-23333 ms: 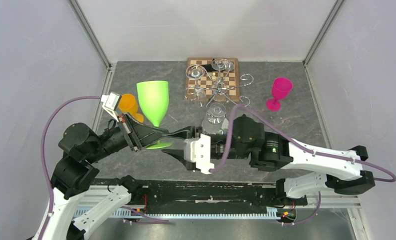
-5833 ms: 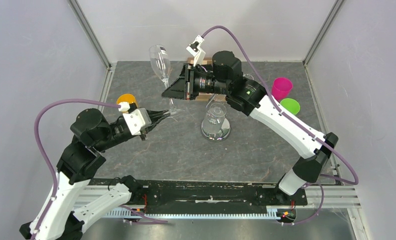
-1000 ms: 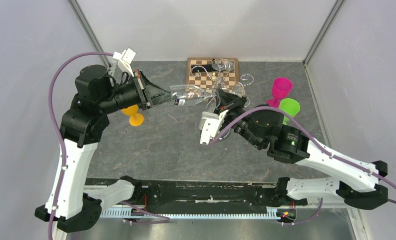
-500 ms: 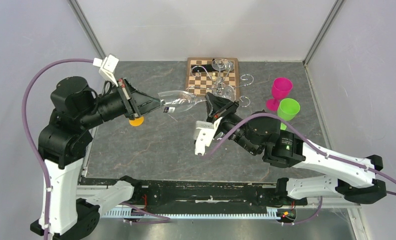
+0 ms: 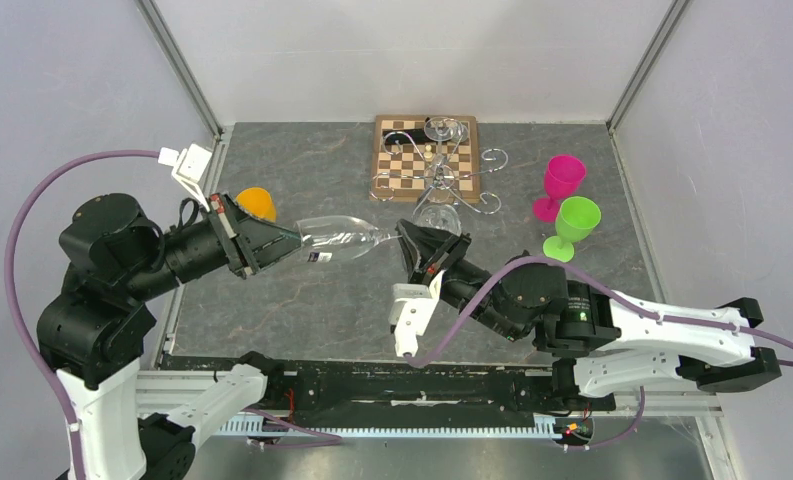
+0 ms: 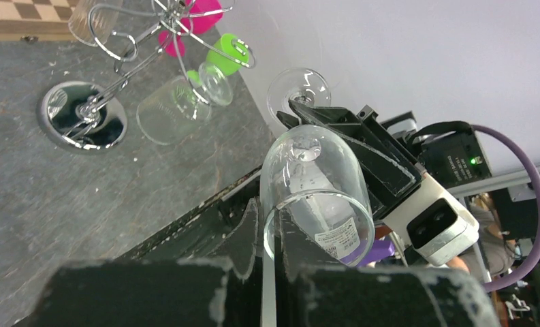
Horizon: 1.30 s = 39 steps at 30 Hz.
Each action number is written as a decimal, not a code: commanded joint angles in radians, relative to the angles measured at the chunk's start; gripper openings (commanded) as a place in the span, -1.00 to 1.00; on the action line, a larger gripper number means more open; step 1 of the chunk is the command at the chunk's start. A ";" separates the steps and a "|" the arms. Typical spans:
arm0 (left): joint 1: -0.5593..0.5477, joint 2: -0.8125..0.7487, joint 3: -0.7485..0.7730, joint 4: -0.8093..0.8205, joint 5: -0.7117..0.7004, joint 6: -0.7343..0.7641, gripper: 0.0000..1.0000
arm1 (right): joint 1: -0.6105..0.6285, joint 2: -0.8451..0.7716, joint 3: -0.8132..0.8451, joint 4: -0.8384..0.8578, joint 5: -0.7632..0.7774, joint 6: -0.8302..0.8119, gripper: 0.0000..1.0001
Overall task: Take the wine glass off the wine glass rack
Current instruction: Place the wine glass at the center of the board.
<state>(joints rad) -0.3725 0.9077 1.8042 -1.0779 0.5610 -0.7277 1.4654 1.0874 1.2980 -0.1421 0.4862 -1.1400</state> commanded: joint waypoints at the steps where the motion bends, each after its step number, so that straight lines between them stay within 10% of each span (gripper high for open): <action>1: -0.005 -0.002 0.041 -0.047 0.071 0.072 -0.95 | 0.067 0.000 -0.032 0.082 -0.049 0.096 -1.00; 39: -0.007 -0.114 -0.346 -0.043 0.085 0.149 -0.95 | 0.181 0.068 -0.552 0.472 0.117 0.547 -0.78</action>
<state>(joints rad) -0.3733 0.8017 1.4960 -1.3079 0.5499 -0.5724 1.6260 1.1091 0.7914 0.2462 0.6521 -0.6579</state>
